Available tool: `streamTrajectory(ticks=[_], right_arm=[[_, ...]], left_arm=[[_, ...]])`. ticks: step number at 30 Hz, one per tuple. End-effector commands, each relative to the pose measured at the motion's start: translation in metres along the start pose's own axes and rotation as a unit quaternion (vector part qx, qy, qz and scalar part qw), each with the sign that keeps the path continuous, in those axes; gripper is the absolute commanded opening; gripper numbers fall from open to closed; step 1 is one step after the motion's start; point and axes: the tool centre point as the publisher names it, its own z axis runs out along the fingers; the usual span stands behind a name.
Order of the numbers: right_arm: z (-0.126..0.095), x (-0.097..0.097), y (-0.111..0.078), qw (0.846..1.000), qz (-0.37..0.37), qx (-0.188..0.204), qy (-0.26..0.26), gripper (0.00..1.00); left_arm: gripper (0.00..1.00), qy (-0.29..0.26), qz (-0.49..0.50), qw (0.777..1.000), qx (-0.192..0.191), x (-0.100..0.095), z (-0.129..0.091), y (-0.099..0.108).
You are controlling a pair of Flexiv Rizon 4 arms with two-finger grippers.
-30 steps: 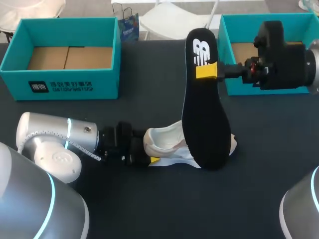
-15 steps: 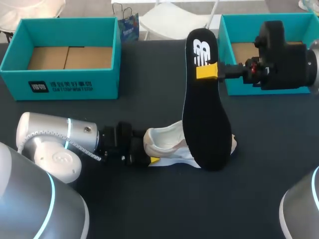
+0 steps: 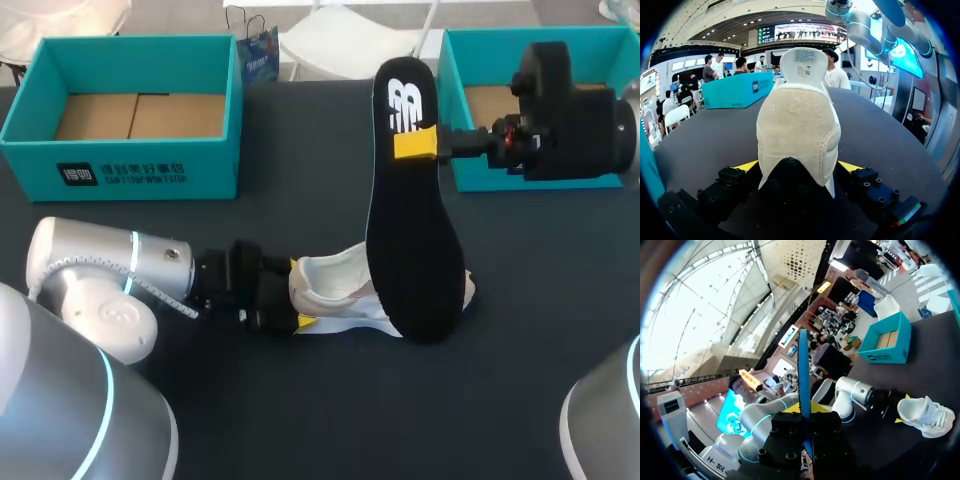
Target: Take the shoe out of the shoebox, open the shoe tongue, remove and reinsert the insole, then place the shoe into the shoebox
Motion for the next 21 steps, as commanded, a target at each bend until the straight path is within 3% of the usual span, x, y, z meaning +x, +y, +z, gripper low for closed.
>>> streamTrajectory(ticks=[1,11,21], right_arm=[[0.004,-0.002,0.003,1.000,0.001,0.002,0.000,0.00],[0.004,-0.002,0.003,1.000,0.001,0.002,0.000,0.00],[0.004,-0.002,0.003,1.000,0.001,0.002,0.000,0.00]], left_arm=[[1.00,0.003,0.006,0.999,-0.038,0.003,-0.018,-0.012],[1.00,-0.015,0.016,0.991,-0.129,-0.002,-0.041,-0.024],[1.00,-0.018,0.020,0.991,-0.131,-0.003,-0.045,-0.027]])
